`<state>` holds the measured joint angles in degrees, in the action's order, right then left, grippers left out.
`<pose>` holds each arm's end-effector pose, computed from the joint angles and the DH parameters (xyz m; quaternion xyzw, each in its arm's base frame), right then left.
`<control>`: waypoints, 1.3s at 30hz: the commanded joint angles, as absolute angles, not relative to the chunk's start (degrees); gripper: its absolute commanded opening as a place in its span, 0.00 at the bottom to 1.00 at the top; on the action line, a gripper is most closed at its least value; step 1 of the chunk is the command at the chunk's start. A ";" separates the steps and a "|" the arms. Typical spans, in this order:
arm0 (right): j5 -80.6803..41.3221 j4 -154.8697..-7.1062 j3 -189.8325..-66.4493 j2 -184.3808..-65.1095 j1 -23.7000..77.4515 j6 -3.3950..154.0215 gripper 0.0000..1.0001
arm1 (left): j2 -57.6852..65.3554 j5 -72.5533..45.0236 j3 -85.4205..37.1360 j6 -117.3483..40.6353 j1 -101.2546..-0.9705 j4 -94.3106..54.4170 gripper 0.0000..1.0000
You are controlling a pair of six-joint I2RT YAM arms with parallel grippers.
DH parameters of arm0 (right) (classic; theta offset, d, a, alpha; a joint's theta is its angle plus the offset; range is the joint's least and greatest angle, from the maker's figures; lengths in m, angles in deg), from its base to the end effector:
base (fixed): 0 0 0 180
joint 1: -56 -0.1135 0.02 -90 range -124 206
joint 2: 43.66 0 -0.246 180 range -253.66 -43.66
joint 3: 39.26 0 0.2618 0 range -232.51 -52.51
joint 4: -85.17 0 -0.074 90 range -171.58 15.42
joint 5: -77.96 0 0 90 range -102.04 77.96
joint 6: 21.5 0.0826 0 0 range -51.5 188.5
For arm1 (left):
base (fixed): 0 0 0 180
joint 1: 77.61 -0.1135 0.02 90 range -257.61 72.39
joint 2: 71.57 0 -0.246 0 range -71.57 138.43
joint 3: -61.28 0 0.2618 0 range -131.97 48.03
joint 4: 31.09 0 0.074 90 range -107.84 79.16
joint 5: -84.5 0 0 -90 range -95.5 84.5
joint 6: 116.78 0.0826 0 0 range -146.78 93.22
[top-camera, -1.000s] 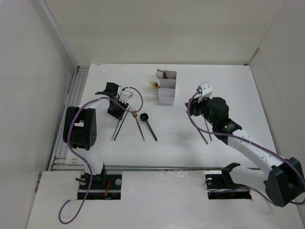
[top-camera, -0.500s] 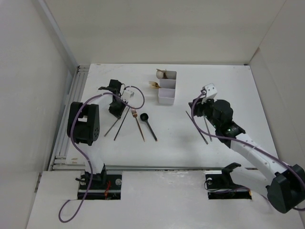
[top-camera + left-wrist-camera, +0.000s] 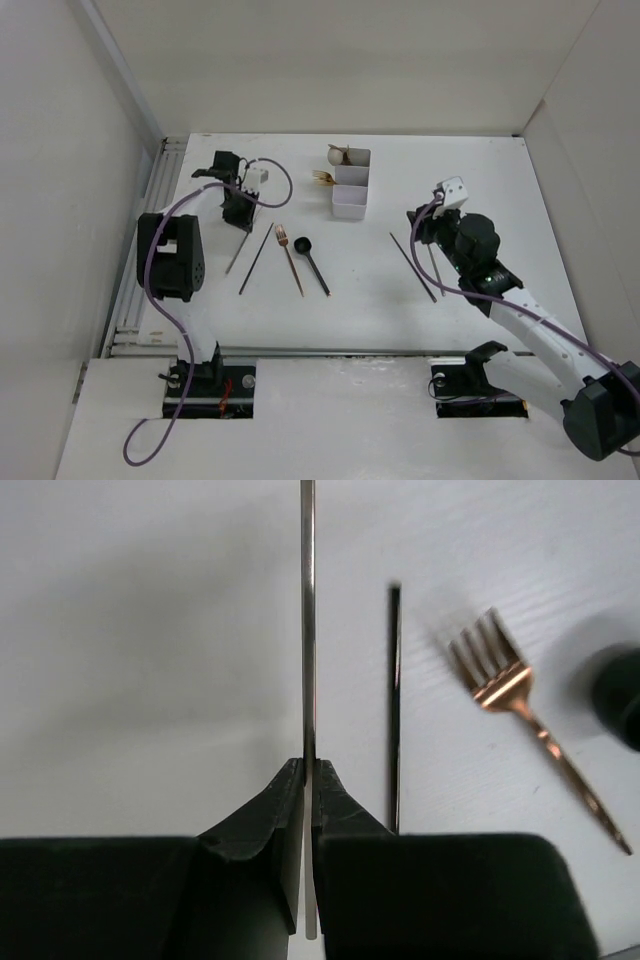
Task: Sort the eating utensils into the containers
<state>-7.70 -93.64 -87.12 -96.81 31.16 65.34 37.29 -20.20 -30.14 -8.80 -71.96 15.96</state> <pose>0.2645 0.1155 0.2686 -0.1559 0.7294 0.0974 0.6590 0.4115 -0.0618 0.1289 0.2257 0.9410 -0.1005 0.2311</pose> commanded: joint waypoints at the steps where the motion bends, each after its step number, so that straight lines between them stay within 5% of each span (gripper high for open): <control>1: -7.29 -97.32 -87.05 -96.39 31.74 64.63 0.50 | 30.92 -25.36 -37.83 -9.64 -71.81 14.32 0.00; 11: -7.91 -99.07 -87.58 -96.40 34.03 64.63 0.46 | 25.03 -29.15 -46.98 -13.76 -67.61 7.13 0.00; 19: -18.44 -104.00 -90.47 -101.74 39.30 63.31 0.42 | 22.47 -32.92 -48.39 -20.08 -57.85 -13.67 0.00; 39: -30.40 -98.73 -104.00 -108.79 44.92 59.71 0.41 | 37.31 -38.81 -35.73 -28.10 -48.78 -55.63 0.00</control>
<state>-26.93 -99.39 -100.23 -108.46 43.31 61.43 36.83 -37.32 -35.78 -26.59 -49.38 -44.48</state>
